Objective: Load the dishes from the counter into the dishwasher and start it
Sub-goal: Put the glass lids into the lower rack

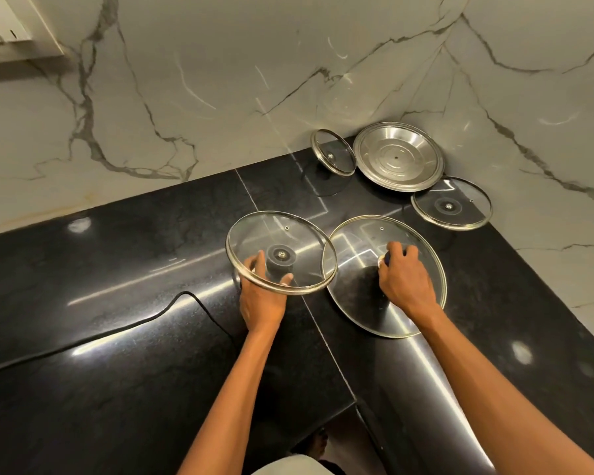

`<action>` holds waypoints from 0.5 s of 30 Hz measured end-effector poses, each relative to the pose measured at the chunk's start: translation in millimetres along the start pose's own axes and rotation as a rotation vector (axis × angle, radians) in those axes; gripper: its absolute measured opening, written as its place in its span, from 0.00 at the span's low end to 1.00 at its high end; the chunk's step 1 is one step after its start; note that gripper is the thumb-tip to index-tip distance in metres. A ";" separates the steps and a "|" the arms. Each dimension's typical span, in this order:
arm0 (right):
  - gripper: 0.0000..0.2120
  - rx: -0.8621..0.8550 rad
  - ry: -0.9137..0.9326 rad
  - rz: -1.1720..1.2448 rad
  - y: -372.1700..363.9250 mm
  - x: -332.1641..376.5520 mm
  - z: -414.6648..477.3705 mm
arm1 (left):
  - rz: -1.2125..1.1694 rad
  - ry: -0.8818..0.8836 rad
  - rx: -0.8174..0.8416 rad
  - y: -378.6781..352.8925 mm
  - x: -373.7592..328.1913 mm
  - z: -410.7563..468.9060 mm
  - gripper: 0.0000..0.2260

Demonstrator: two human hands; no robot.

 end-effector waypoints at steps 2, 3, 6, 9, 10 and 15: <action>0.11 0.011 0.002 0.004 -0.4 0.7 0.6 | 0.105 -0.006 -0.022 -1.5 -2.4 6.8 0.37; 0.11 0.013 0.004 0.007 -0.4 1.0 0.6 | 0.123 0.005 -0.037 -1.8 -2.1 9.6 0.37; 0.11 0.012 0.011 0.019 0.5 0.5 -0.2 | 0.146 0.043 -0.065 -2.6 -4.6 13.7 0.35; 0.12 0.010 0.011 0.022 0.9 1.0 -0.8 | 0.179 0.067 -0.093 -3.7 -9.8 15.3 0.33; 0.12 0.011 0.010 0.020 1.1 1.6 -0.9 | 0.191 0.070 -0.106 -3.5 -13.0 15.1 0.32; 0.12 0.009 -0.003 0.033 0.6 0.1 -0.7 | 0.144 0.104 -0.170 -5.1 -26.5 12.3 0.25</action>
Point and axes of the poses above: each hand's wrist, its own z-axis towards the middle knuckle, its own y-axis out of the back of the hand, x = y × z, the point moved 10 cm from there along z, towards the middle knuckle, and after that the axes turned 6 degrees about -y, right-handed, at the moved point
